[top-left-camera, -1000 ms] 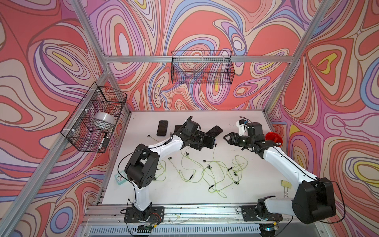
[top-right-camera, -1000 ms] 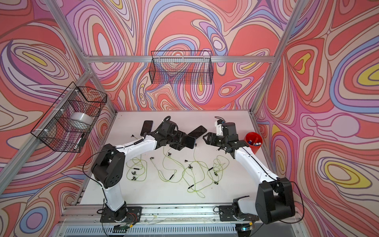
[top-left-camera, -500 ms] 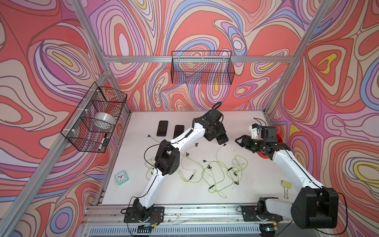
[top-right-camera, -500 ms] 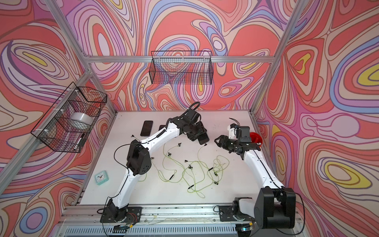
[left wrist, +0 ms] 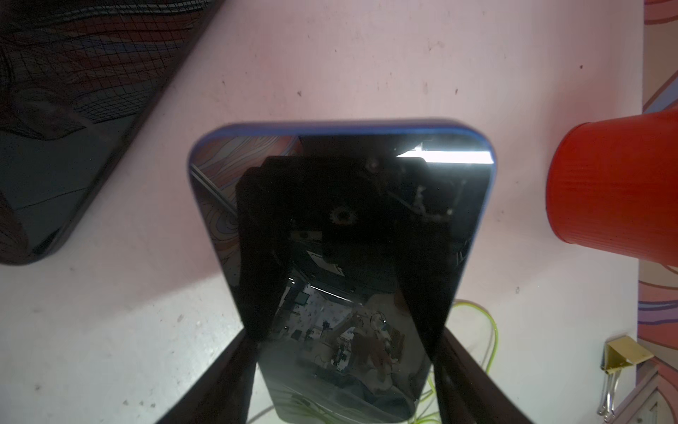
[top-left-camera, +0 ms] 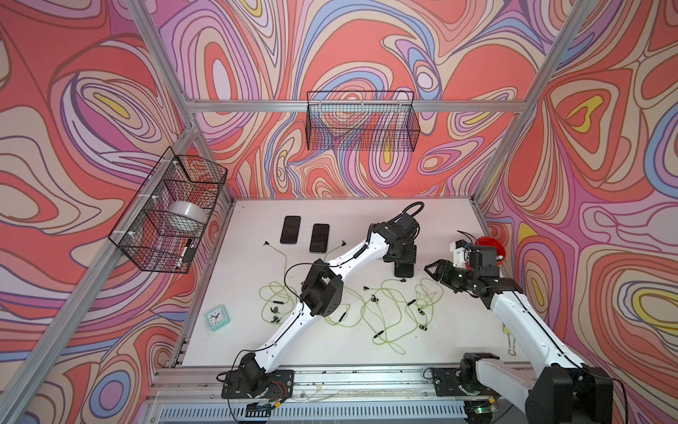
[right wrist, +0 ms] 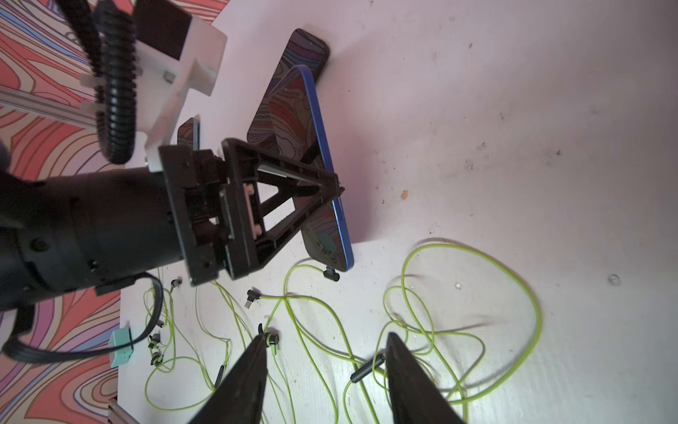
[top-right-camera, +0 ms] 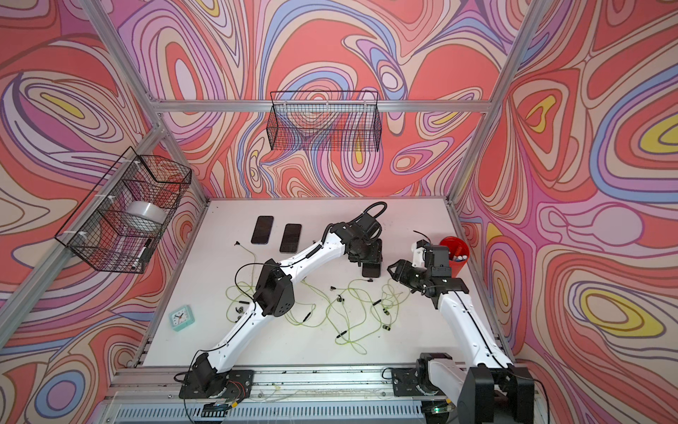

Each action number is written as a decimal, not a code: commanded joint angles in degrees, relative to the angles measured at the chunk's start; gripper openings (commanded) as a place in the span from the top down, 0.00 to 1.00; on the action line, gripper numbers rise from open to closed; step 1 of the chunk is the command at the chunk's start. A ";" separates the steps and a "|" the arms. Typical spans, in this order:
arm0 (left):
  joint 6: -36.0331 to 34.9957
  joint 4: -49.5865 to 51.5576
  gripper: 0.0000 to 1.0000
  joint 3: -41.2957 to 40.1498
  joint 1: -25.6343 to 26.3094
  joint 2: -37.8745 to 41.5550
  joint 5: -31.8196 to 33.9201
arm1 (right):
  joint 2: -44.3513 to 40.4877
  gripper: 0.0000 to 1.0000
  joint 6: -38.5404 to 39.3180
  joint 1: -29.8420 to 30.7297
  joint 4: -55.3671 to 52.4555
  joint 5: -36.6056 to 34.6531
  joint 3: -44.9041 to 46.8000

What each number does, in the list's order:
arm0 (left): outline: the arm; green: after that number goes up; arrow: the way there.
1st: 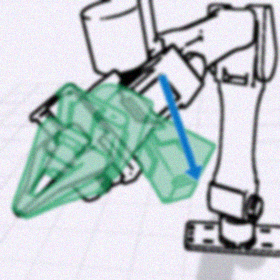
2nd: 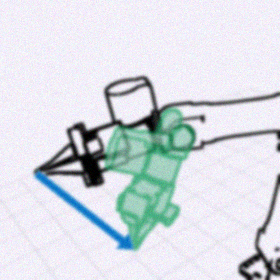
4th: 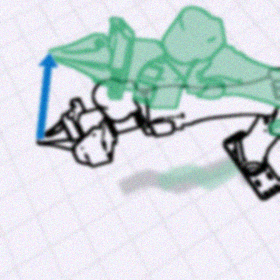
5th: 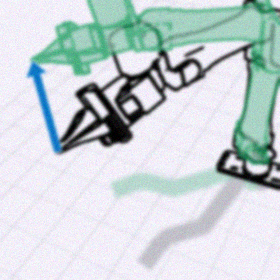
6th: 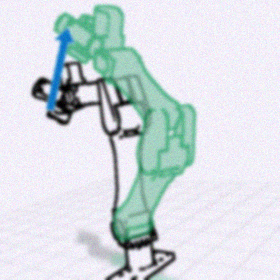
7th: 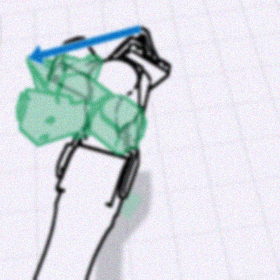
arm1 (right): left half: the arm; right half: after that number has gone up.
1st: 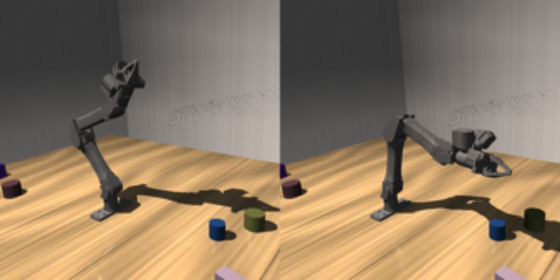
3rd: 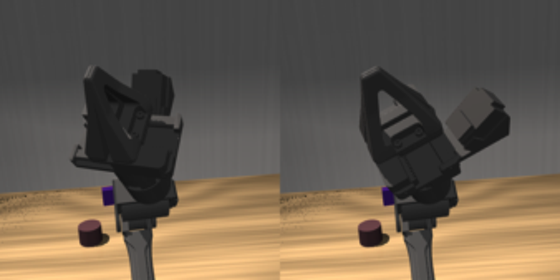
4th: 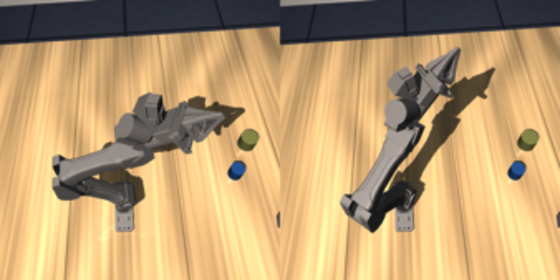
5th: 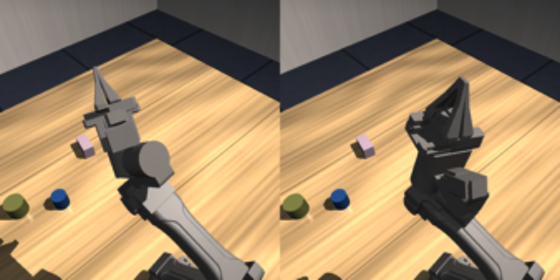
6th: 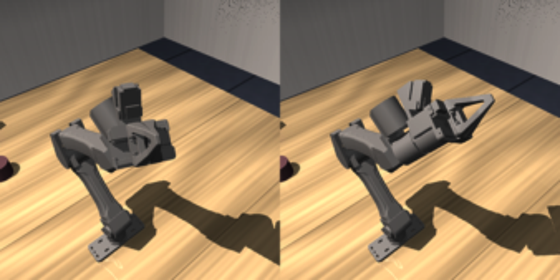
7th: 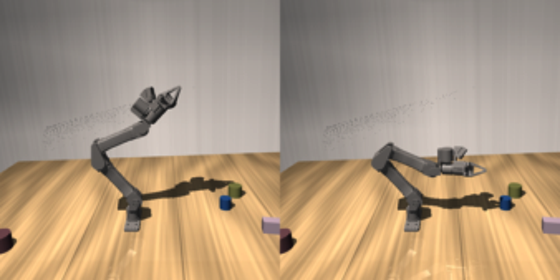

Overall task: Plug wired earphones into phones
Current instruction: Place the phone at the center of the board.

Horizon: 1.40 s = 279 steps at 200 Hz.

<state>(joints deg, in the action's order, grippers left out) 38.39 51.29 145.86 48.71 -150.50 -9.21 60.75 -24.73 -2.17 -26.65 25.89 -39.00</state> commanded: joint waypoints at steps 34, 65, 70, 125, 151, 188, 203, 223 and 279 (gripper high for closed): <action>-1.52 -2.58 0.32 2.33 -0.25 -1.64 -2.92 | -2.26 0.46 0.57 -0.19 -3.78 -3.09 1.23; -0.57 -5.45 0.15 -0.51 -0.68 0.29 -4.32 | -1.27 0.45 0.22 -0.11 -4.25 -3.52 -0.06; -0.31 -5.82 0.12 -1.04 -0.77 0.53 -4.83 | -1.09 0.44 0.21 -0.15 -4.49 -3.71 -0.33; 2.61 -8.41 0.00 -5.08 -2.47 3.94 -8.04 | 0.44 0.39 -0.36 1.43 -7.26 -6.07 -3.81; 2.53 -16.81 0.00 -19.19 -4.98 16.88 -5.44 | 4.86 0.43 -3.70 9.26 -5.17 -12.49 -6.17; 1.74 -24.90 0.07 -45.76 -12.54 39.45 -4.82 | 19.18 0.48 -7.91 25.45 0.34 -22.57 -13.29; 0.28 -23.15 0.10 -52.68 -14.81 46.03 -3.90 | 25.59 0.51 -8.84 29.03 3.21 -23.92 -16.35; -0.52 -21.93 0.16 -60.80 -16.87 53.12 -4.03 | 33.49 0.53 -8.45 32.31 5.44 -24.95 -20.72; 2.08 -23.60 0.33 -76.67 -20.56 64.11 -7.32 | 46.54 0.57 -6.66 32.40 3.95 -27.62 -26.16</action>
<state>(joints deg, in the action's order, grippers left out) 40.10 27.07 72.25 28.75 -89.14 -15.66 104.86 -32.21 30.39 -21.21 1.85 -63.35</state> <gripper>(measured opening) 0.706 0.429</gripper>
